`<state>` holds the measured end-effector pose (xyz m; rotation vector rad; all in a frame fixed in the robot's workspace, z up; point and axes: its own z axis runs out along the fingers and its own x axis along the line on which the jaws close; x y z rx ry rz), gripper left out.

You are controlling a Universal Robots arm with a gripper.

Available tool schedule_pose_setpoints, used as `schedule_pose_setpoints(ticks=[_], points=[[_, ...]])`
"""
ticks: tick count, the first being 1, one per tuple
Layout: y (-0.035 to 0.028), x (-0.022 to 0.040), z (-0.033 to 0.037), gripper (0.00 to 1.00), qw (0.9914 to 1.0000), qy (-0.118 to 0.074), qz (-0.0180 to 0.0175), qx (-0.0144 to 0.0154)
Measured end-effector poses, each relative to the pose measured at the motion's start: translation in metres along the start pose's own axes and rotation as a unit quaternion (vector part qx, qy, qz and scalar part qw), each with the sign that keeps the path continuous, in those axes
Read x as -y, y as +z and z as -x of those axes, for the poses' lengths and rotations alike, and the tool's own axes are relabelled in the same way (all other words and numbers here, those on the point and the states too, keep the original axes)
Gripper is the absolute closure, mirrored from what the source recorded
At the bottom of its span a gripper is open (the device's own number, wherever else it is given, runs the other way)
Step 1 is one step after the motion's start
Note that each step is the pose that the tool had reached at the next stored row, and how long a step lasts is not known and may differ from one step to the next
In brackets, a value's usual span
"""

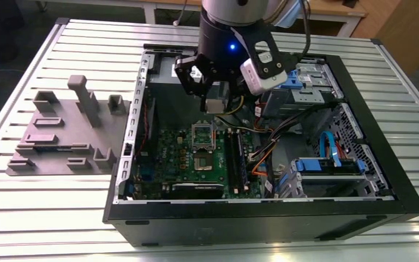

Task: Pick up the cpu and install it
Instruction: 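Place the cpu into insertion slot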

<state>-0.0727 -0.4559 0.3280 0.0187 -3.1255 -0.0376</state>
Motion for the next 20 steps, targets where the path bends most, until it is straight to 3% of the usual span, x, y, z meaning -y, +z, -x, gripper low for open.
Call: schedule_pose_setpoints(ticks=[20], points=[[0.031, 0.0074, -0.0025, 0.53, 1.0, 0.0, 0.0, 0.0]])
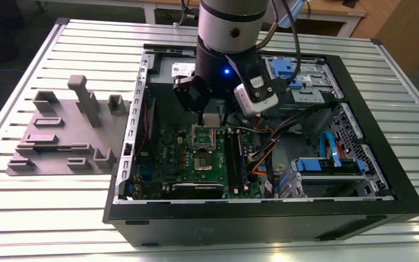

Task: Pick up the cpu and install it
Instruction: 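Place the cpu into insertion slot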

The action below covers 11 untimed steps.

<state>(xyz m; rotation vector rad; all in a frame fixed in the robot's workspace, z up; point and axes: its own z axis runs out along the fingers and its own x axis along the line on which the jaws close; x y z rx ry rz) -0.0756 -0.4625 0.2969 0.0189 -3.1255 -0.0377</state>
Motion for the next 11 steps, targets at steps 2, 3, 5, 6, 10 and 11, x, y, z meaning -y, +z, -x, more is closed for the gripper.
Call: schedule_pose_setpoints(ticks=[2, 3, 5, 6, 10, 11], points=[[0.0001, 0.0, 0.0, 0.53, 1.0, 0.0, -0.0001, 0.0], [0.0001, 0.0, -0.0001, 0.53, 1.0, 0.0, -0.0001, -0.0001], [0.0007, 0.0, -0.0001, 0.53, 1.0, 0.0, 0.0, 0.0], [0.0007, 0.0, -0.0001, 0.53, 1.0, 0.0, 0.0, 0.0], [0.0007, 0.0, -0.0001, 0.53, 1.0, 0.0, 0.0, 0.0], [0.0007, 0.0, -0.0001, 0.53, 1.0, 0.0, 0.0, 0.0]])
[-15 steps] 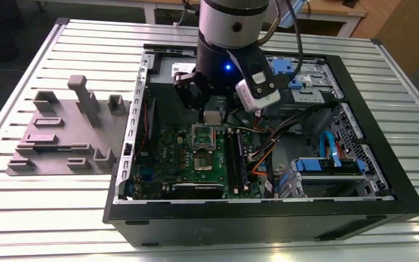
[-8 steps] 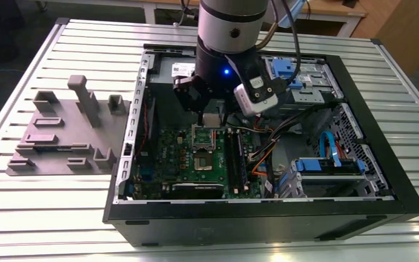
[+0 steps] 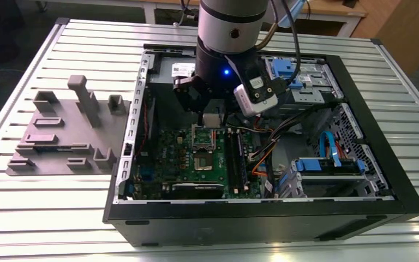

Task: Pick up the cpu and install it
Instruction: 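Place the cpu into insertion slot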

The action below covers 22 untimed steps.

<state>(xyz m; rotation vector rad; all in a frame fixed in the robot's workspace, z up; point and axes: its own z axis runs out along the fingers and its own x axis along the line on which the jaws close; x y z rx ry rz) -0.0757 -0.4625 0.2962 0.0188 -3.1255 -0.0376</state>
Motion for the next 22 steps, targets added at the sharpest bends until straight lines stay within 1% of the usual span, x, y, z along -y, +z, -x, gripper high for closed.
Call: schedule_pose_setpoints(ticks=[5, 14, 19, 22], points=[[0.0011, 0.0, 0.0001, 0.53, 1.0, 0.0, 0.0002, 0.0001], [0.0165, 0.0005, 0.0002, 0.53, 1.0, 0.0, 0.0, -0.0008], [0.0192, 0.0006, 0.0003, 0.53, 1.0, 0.0, 0.0, -0.0008], [0.0245, 0.0019, 0.0002, 0.53, 1.0, 0.0, 0.0, -0.0008]])
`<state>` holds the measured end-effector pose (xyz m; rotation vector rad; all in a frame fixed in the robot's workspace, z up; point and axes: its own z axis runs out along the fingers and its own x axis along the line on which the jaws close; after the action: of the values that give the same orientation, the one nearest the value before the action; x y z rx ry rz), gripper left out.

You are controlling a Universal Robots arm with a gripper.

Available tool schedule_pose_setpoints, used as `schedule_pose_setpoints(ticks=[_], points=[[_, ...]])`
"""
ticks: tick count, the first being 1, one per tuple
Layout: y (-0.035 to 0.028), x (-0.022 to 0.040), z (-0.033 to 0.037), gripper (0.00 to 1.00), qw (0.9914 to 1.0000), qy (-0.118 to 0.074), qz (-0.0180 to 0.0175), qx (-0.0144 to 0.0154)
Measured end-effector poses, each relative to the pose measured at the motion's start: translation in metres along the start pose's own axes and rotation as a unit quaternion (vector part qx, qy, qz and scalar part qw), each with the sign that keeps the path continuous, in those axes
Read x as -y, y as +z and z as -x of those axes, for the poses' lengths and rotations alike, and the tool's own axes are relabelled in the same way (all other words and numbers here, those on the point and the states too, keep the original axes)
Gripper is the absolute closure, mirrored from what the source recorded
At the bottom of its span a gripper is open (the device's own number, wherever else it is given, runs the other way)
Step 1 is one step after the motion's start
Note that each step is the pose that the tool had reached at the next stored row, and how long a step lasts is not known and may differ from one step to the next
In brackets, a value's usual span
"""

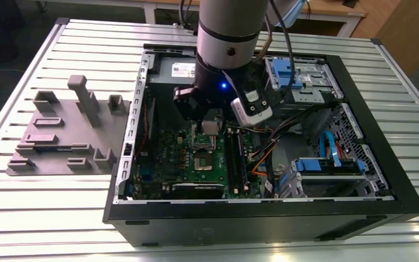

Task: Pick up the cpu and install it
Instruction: 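Place the cpu into insertion slot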

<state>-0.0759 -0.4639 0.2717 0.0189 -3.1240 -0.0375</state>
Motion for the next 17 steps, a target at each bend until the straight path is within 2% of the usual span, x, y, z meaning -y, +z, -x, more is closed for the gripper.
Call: schedule_pose_setpoints(ticks=[5, 9, 15, 17], points=[[0.009, 0.0026, -0.0006, 0.53, 1.0, 0.0, 0.0, 0.0], [0.0161, 0.0081, -0.0005, 0.53, 1.0, -0.001, 0.0001, -0.0003], [0.0269, 0.0109, -0.0003, 0.53, 1.0, -0.002, 0.0, -0.0005], [0.0303, 0.0139, -0.0004, 0.53, 1.0, -0.002, -0.0001, -0.0006]])
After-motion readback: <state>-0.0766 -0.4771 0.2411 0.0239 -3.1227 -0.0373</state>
